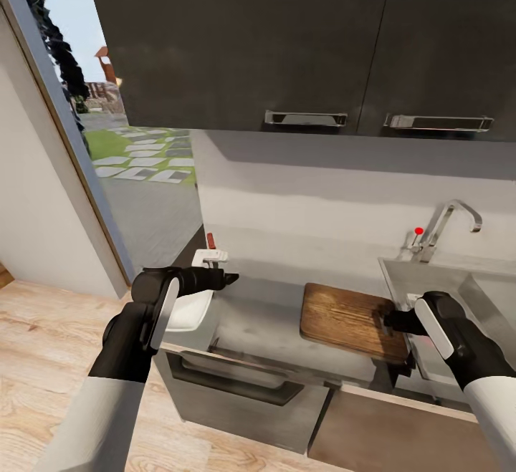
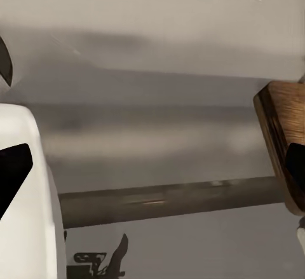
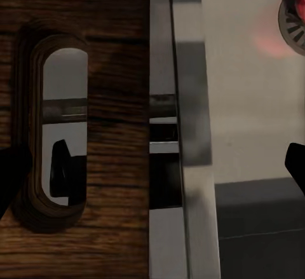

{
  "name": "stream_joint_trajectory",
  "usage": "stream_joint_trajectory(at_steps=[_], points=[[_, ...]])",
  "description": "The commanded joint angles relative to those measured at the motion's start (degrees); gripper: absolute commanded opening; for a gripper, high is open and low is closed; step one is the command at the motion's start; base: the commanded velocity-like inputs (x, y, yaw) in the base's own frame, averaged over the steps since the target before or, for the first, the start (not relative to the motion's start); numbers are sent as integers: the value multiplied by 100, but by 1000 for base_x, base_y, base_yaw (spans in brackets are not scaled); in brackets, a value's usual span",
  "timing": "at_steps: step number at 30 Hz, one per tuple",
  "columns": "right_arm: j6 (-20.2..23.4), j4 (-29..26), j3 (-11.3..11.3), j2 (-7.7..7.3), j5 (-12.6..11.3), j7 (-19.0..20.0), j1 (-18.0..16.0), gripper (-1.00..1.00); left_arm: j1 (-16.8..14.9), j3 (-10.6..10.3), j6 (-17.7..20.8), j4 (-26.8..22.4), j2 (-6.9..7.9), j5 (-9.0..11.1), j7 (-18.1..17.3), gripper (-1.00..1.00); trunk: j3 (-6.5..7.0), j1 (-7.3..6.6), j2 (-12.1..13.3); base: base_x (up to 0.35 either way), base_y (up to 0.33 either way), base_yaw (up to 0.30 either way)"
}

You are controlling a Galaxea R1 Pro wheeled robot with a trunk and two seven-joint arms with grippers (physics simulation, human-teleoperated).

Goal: In the kitchen, take the Vidalia onion out of the sink, dice it on the chopping board with the paring knife, put the diced onion into the bowl on the countertop, then place both the paring knife and the chopping board into the sink.

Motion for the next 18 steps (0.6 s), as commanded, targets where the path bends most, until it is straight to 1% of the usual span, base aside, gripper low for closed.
stream_joint_trajectory(at_steps=[1, 10, 13, 15, 16, 18], points=[[14, -4, 21, -7, -60, -58, -6, 100, -5, 2, 29, -4, -2, 1, -9, 100, -13, 4, -13, 0, 0, 0], [14, -22, -18, -10, -61, -27, -6, 100, -9, -3, 29, -4, -2, 1, -10, 100, -13, 4, -13, 0, 0, 0], [14, -38, -104, -14, -61, -24, -6, 100, -6, -3, 29, -4, -2, 1, -9, 100, -13, 4, -13, 0, 0, 0], [14, -50, -189, -15, -61, -23, -6, 100, -7, -3, 29, -4, -2, 1, -10, 100, -13, 4, -13, 0, 0, 0], [14, -61, -283, -16, -61, -23, -6, 100, -8, -3, 29, -3, -2, 1, -9, 100, -13, 4, -13, 0, 0, 0], [14, -65, -335, -22, -61, -23, -6, 100, -9, -3, 29, 2, -2, 1, -8, 100, -13, 4, -13, 0, 0, 0]])
